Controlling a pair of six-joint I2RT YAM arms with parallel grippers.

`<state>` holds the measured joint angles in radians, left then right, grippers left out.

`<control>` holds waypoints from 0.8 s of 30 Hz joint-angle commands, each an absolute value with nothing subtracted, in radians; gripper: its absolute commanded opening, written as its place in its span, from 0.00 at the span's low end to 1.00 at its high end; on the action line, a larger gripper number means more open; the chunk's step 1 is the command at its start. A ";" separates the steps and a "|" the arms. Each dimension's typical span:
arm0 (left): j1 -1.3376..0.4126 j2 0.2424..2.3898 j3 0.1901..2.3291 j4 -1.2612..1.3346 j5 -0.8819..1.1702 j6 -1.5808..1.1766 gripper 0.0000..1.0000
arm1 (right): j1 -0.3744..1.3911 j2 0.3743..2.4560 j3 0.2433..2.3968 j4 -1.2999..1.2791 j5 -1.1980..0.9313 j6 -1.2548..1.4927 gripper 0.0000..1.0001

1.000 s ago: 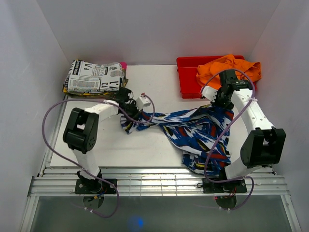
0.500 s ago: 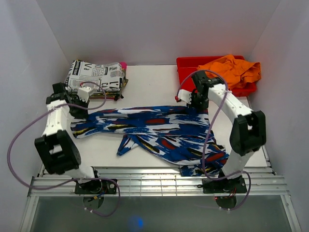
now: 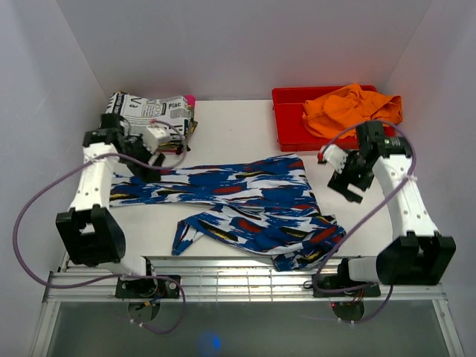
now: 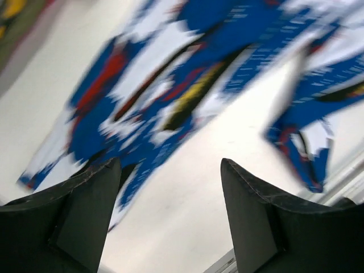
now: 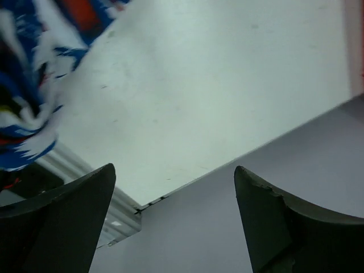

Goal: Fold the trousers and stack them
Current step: Flatten the trousers out

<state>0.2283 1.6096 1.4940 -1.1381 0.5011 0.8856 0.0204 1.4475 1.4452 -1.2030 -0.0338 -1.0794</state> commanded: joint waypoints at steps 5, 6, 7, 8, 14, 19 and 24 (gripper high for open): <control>-0.135 1.477 1.080 -1.174 0.473 0.849 0.80 | 0.048 1.186 1.019 -1.308 -0.060 -1.269 0.90; -0.184 1.485 1.053 -1.143 0.448 0.813 0.79 | 0.037 1.169 0.997 -1.308 -0.055 -1.276 0.90; -0.199 1.489 1.026 -1.122 0.407 0.795 0.79 | 0.034 1.139 0.980 -1.308 -0.054 -1.284 0.90; -0.212 1.493 0.990 -1.105 0.391 0.778 0.79 | 0.031 1.125 0.964 -1.310 -0.052 -1.296 0.90; -0.236 1.565 0.910 -0.956 0.249 0.673 0.79 | 0.032 1.094 0.887 -1.312 -0.116 -1.286 0.90; -0.238 1.655 0.943 -0.888 0.218 0.595 0.53 | 0.051 1.227 0.954 -1.312 -0.239 -1.174 0.90; -0.227 1.693 1.002 -0.885 0.270 0.525 0.35 | 0.054 1.339 0.972 -1.304 -0.287 -1.129 0.93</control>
